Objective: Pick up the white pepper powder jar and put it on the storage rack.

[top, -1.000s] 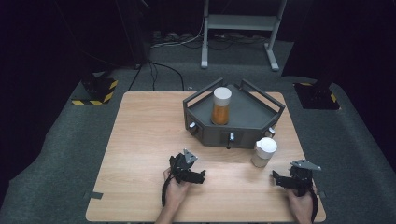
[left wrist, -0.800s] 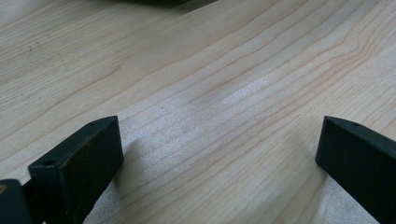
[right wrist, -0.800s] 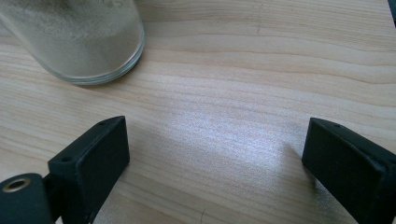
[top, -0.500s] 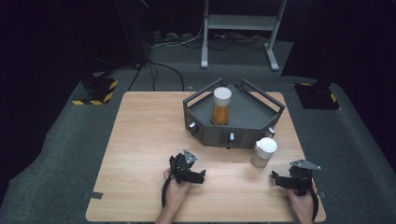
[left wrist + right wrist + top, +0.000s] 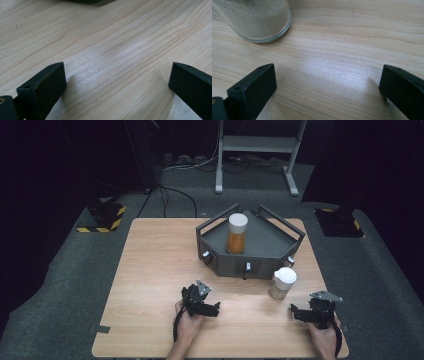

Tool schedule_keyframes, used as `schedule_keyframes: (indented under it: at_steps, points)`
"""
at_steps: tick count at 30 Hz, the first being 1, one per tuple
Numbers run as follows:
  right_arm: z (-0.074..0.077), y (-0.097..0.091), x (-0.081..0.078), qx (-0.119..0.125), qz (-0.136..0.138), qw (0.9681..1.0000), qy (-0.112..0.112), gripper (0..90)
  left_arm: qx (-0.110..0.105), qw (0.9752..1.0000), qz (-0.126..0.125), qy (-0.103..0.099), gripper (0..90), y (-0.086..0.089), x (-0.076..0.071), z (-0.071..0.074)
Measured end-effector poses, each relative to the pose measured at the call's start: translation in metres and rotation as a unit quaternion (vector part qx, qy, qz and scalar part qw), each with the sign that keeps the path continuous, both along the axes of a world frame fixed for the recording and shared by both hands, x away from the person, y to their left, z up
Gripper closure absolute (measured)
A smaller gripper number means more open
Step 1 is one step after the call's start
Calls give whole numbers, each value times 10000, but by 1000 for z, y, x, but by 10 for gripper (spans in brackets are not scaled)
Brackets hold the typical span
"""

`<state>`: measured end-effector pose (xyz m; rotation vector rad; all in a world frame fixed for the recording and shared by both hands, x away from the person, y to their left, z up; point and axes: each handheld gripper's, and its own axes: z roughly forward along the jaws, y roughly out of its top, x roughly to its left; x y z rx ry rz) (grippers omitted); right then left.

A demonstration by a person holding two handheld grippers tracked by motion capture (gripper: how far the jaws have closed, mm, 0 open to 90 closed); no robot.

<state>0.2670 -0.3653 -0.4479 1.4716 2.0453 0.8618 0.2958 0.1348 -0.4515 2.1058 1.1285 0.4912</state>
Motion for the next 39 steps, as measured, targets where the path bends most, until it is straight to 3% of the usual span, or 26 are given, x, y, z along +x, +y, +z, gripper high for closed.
schedule_keyframes:
  at_steps: [13, 25, 39]
  points:
    - [4, 7, -7, 122, 347, 9992, -134, 4, -8, 10000, -1, -1, 17, 0, 0, 0]
    - [8, 23, 0, 250, 634, 9975, -204, 15, -5, 10000, -2, -3, 17, 0, 0, 0]
    - [12, 31, 17, 569, 610, 9961, -303, 51, -14, 10000, 1, -9, 21, 0, -1, 0]
